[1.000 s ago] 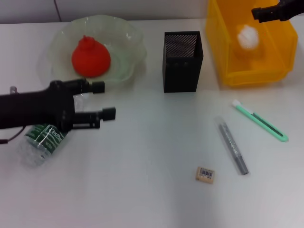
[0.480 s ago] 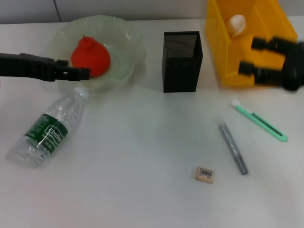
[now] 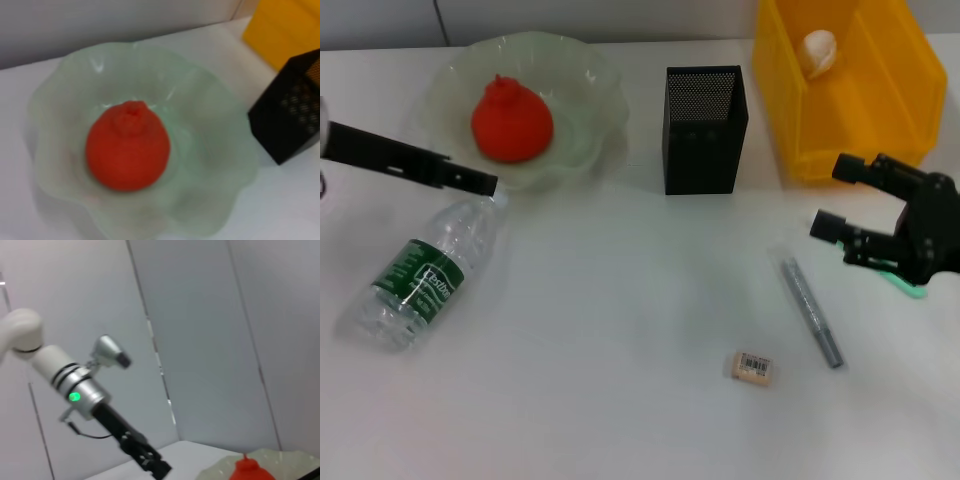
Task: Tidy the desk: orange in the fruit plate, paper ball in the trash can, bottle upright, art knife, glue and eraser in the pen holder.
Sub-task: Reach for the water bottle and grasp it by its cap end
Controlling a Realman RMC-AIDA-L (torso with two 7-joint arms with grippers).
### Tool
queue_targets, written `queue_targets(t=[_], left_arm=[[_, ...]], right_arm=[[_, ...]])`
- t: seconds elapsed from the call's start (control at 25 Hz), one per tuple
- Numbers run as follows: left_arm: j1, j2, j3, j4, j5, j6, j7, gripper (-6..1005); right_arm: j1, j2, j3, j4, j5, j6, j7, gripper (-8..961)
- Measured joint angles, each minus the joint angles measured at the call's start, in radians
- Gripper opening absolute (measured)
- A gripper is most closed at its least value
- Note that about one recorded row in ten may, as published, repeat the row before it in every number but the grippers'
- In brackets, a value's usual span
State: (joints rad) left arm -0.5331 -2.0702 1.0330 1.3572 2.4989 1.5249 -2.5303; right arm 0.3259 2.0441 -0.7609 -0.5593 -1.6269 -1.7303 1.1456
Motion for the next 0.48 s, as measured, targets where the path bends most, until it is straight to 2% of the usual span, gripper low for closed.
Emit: queue_targets(t=[0.28,0.48], left_arm=[[0.017,-0.004,0.182,-0.019,0.085,-0.167,-0.062,834],[0.022,-0.006,0.262,-0.039,0.159,-0.232,-0.107,834]], right_arm=[[-0.007,-0.002,-0.002,0.029,-0.005,-0.012,-0.018,839],[-0.009,-0.004,0.003,0.039,-0.005,-0.027,-0.019,838]])
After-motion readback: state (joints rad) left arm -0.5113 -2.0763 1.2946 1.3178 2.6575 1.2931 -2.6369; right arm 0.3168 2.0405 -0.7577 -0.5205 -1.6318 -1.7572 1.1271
